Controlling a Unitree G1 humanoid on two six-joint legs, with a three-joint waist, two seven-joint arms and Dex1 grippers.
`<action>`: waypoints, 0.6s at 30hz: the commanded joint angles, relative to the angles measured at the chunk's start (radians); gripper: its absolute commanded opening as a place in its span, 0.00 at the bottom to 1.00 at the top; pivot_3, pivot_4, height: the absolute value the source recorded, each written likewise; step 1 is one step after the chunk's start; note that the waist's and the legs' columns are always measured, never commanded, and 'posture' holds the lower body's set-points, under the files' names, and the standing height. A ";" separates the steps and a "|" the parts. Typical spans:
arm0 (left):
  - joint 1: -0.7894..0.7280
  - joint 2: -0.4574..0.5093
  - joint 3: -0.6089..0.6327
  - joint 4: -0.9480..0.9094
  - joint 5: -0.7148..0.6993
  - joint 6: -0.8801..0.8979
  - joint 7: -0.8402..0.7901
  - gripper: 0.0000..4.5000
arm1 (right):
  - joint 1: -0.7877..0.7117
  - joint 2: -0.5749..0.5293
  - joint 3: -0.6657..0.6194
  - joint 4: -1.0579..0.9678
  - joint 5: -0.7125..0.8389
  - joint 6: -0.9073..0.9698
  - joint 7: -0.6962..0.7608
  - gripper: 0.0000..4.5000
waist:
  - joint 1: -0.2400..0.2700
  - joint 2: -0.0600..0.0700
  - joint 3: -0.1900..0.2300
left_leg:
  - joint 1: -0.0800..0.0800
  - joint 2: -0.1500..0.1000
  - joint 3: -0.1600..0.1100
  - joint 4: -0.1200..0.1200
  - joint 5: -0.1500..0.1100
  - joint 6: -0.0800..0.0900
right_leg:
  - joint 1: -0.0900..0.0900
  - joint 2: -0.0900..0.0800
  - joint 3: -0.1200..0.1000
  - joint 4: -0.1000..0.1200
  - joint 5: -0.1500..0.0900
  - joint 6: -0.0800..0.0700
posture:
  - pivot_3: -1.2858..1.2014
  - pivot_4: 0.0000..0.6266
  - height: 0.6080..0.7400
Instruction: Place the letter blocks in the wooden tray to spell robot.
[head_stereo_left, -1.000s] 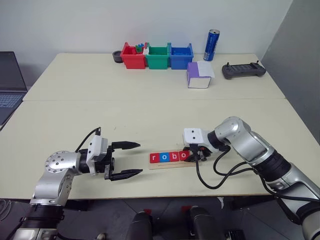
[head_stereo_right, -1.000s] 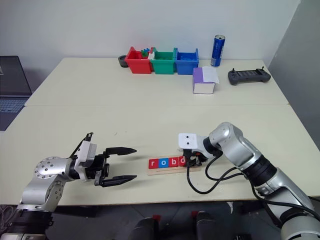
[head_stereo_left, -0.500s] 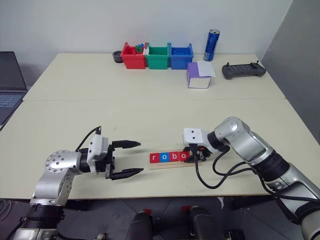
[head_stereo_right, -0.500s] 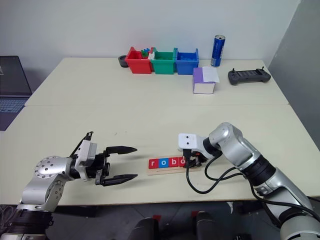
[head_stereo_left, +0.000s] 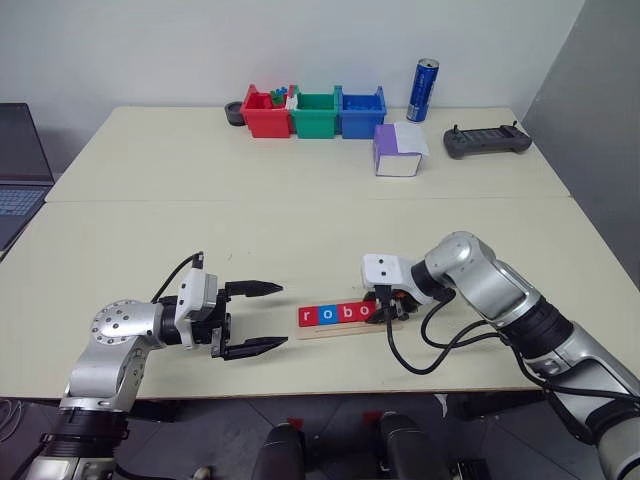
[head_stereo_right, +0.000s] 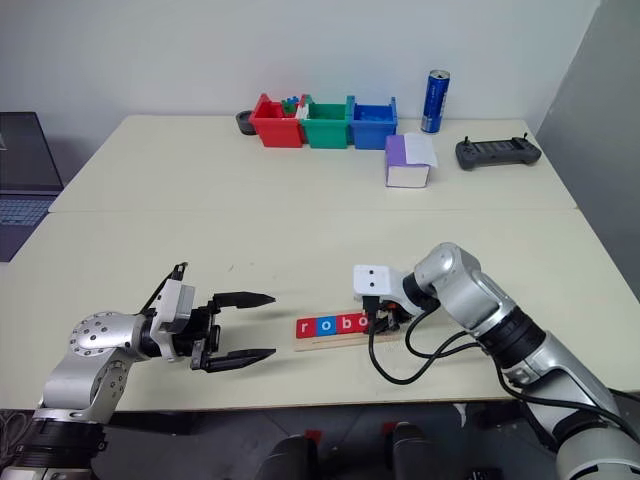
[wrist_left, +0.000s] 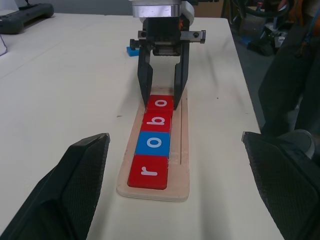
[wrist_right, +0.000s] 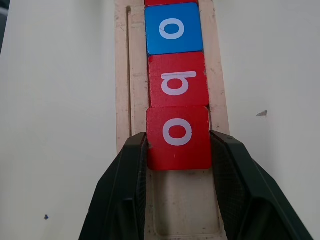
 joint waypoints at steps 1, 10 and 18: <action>0.011 0.007 0.015 -0.021 -0.007 -0.012 -0.003 1.00 | -0.018 -0.003 0.000 -0.009 -0.008 -0.010 0.002 0.32 | 0.000 0.000 0.000 | 0.000 0.000 0.000 0.000 0.000 0.000 | 0.000 0.000 0.000 0.000 0.000 0.000 | 0.52 0.24 1.00; 0.007 0.007 0.014 -0.015 -0.004 -0.015 -0.003 1.00 | -0.016 0.005 -0.008 -0.006 -0.004 -0.026 -0.005 0.32 | 0.000 0.000 0.000 | 0.000 0.000 0.000 0.000 0.000 0.000 | 0.000 0.000 0.000 0.000 0.000 0.000 | 0.52 0.24 1.00; 0.008 0.009 0.016 -0.014 -0.004 -0.017 -0.004 1.00 | -0.007 0.004 -0.010 -0.015 0.004 -0.042 -0.003 0.32 | 0.000 0.000 0.000 | 0.000 0.000 0.000 0.000 0.000 0.000 | 0.000 0.000 0.000 0.000 0.000 0.000 | 0.52 0.24 1.00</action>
